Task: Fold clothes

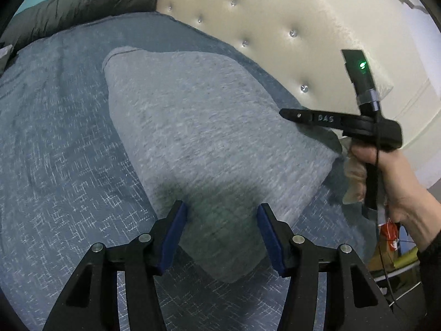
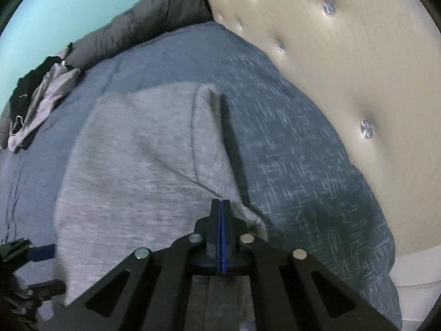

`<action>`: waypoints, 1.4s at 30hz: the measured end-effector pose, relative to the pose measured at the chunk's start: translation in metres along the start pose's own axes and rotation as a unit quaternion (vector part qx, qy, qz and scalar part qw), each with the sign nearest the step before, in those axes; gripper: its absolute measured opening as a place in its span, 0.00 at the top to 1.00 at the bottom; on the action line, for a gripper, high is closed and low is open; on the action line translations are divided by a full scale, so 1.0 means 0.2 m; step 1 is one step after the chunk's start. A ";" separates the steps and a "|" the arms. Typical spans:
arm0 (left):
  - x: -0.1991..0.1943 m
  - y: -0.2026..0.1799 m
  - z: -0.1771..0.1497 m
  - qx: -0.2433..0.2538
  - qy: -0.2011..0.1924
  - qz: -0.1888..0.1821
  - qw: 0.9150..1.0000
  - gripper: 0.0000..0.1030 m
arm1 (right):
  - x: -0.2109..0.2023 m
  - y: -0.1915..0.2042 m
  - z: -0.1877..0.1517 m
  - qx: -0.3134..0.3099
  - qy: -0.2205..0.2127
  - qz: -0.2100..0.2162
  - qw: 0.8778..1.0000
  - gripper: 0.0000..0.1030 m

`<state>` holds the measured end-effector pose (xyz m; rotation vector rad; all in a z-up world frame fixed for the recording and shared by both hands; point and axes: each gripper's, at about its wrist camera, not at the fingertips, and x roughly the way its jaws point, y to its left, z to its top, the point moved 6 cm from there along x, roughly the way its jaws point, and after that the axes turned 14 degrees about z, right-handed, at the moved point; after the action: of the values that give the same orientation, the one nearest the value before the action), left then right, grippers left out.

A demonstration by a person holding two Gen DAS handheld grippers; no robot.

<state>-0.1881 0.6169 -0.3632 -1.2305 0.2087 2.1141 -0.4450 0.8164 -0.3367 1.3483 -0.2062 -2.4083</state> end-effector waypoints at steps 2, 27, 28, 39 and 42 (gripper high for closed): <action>0.00 -0.01 0.00 0.008 -0.002 0.004 1.000 0.44 | 0.00 -0.01 -0.01 0.007 -0.007 0.002 1.000 1.00; -0.02 0.00 -0.07 0.004 0.009 0.007 1.000 0.44 | -0.18 0.06 -0.28 0.016 -0.055 0.008 0.998 1.00; -0.01 0.00 -0.07 0.005 0.010 0.008 1.000 0.44 | -0.18 0.06 -0.29 0.017 -0.051 0.007 0.999 1.00; -0.09 0.03 -0.05 -0.009 0.007 0.014 1.000 0.44 | -0.33 0.14 -0.29 0.033 -0.090 0.014 0.995 1.00; -0.15 0.03 -0.04 -0.012 -0.001 0.016 1.000 0.44 | -0.39 0.18 -0.28 0.032 -0.101 0.014 0.994 1.00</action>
<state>-0.1774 0.5943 -0.3435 -1.2479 0.2037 2.1511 -0.3520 0.8161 -0.2939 1.1174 -0.3551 -2.5329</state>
